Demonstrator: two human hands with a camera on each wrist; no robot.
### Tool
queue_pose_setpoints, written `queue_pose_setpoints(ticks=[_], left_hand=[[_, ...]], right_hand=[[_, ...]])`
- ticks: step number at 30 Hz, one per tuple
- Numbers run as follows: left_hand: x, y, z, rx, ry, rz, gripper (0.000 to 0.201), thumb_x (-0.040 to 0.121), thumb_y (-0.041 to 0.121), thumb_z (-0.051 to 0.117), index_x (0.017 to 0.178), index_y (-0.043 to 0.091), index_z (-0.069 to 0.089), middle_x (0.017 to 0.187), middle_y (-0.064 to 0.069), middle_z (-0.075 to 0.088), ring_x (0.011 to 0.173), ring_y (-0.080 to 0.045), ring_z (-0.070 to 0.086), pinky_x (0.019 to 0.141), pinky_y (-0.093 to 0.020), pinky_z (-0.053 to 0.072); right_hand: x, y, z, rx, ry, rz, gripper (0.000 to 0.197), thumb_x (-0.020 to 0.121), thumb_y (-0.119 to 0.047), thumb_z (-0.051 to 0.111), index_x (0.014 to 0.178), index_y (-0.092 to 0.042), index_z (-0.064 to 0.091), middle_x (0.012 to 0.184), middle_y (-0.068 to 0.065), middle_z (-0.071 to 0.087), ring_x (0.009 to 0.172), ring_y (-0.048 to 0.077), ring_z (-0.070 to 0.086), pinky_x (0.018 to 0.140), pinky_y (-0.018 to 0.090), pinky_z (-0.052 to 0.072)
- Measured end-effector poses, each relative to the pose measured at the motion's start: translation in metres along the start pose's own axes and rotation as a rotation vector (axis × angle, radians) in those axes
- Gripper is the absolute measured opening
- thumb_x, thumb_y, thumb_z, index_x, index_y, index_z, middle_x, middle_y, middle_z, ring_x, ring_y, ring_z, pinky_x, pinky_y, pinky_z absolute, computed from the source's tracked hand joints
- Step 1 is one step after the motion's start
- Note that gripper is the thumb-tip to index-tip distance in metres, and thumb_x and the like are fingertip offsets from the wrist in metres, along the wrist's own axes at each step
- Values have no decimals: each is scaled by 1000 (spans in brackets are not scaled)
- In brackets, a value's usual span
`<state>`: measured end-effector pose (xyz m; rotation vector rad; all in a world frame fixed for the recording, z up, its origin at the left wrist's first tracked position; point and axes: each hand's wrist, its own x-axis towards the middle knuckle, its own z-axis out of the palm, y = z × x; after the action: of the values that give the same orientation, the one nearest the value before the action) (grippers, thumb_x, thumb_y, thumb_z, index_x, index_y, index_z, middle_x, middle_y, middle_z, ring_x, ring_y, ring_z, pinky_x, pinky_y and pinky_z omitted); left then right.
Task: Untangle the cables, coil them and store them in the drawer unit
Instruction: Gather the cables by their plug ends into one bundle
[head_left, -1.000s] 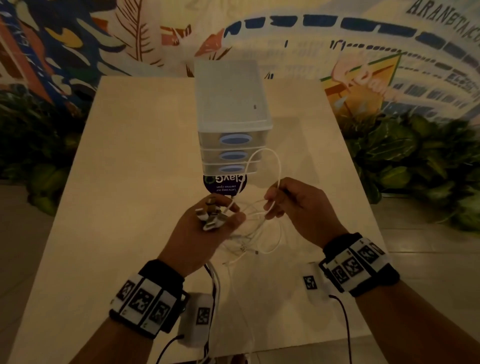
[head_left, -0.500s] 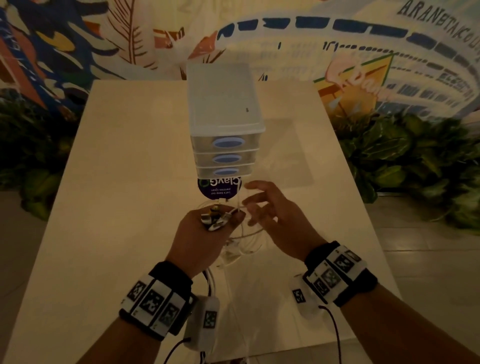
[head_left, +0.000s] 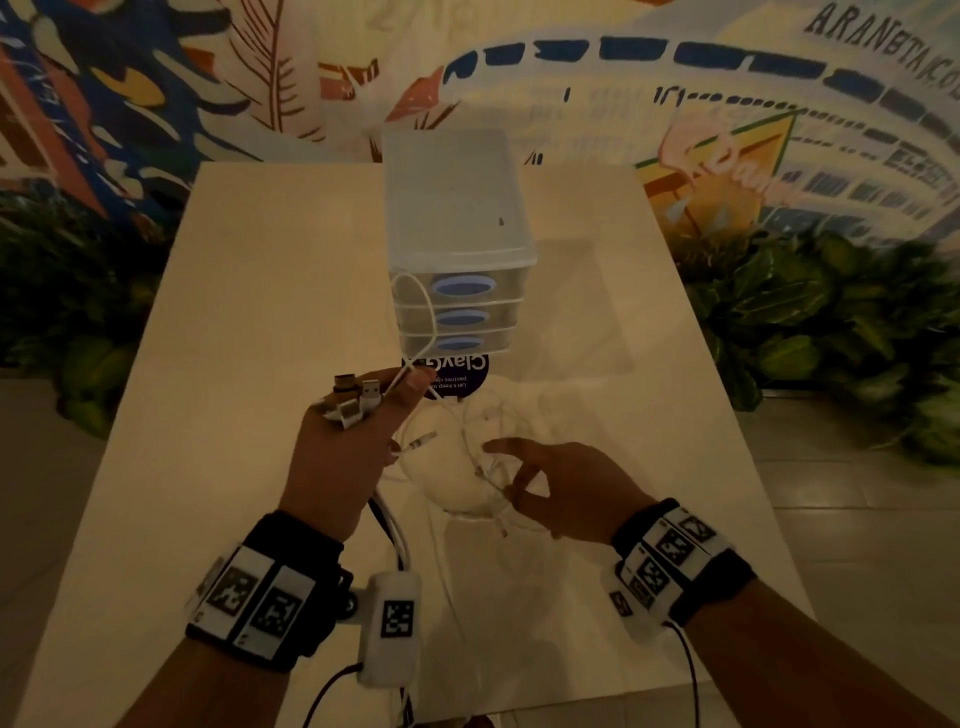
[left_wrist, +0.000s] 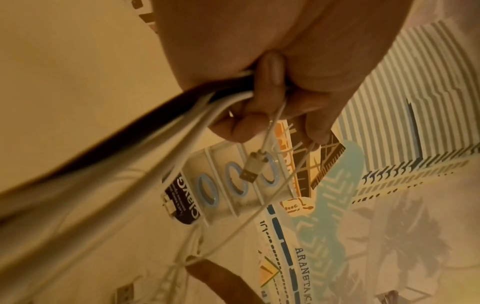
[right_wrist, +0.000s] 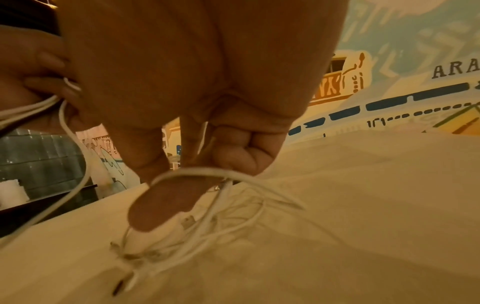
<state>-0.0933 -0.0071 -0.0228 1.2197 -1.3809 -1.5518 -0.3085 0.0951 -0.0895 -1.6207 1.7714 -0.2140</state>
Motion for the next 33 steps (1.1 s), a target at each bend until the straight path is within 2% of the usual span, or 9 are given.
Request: queue_pose_setpoints(ticks=[4,6,9,11,14,19,23,29,33], left_hand=[[-4,4,2,36,-67,8,44,79,41,64,114,17,73,60,-3,47,52,2,53,59,-25,45],[-6,6,5,54,-110,13,42,81,39,64,113,15,75,62,-3,49,53,3,55,54,-17,44],[-7,5,6,85,-129,20,37,80,41,65,108,19,76,59,16,64,55,-1,56,51,-16,43],[-5,3,2,79,-128,20,37,82,42,65,111,21,76,62,16,66,55,-2,55,52,-17,44],[-5,3,-1,38,-125,19,39,83,40,65,114,20,75,64,15,66,53,-3,53,51,-16,43],[-2,0,-2,104,-119,64,27,82,45,64,101,30,76,66,5,68,57,-10,56,55,-25,46],[5,-18,-1,109,-180,-13,39,82,47,63,113,26,74,97,10,76,97,-4,69,63,-14,49],[5,-48,1,433,-320,0,15,98,42,60,100,36,74,70,24,70,62,3,63,61,-10,43],[6,-62,-7,586,-324,55,16,96,46,63,91,35,74,80,22,70,79,0,65,69,-13,44]], right_hand=[[5,-9,5,-65,123,-74,52,92,-54,59,142,-56,43,117,-23,63,95,-2,58,92,19,44],[13,-15,7,-9,202,-124,40,92,-61,55,131,-49,59,113,-19,66,93,2,59,88,23,47],[22,-20,3,70,290,-136,27,97,-53,54,112,-39,72,107,-14,71,93,4,57,89,34,48],[23,-20,-1,110,282,-151,18,97,-44,62,113,-40,68,109,-16,69,94,5,59,88,31,49],[23,-25,-4,209,140,-145,35,88,-42,74,120,-44,60,114,-21,64,97,3,61,88,22,50],[31,-32,1,128,177,-155,20,99,-46,57,110,-36,71,108,-14,72,99,5,64,92,35,51],[30,-34,-13,151,269,-201,17,105,-36,53,114,-31,66,107,-12,73,95,7,66,86,31,52],[19,-52,-35,407,361,-286,12,106,-20,54,108,-23,65,100,-7,73,87,12,74,80,37,58],[15,-52,-39,587,436,-240,13,107,-17,48,109,-18,61,100,-3,72,80,17,76,75,42,61]])
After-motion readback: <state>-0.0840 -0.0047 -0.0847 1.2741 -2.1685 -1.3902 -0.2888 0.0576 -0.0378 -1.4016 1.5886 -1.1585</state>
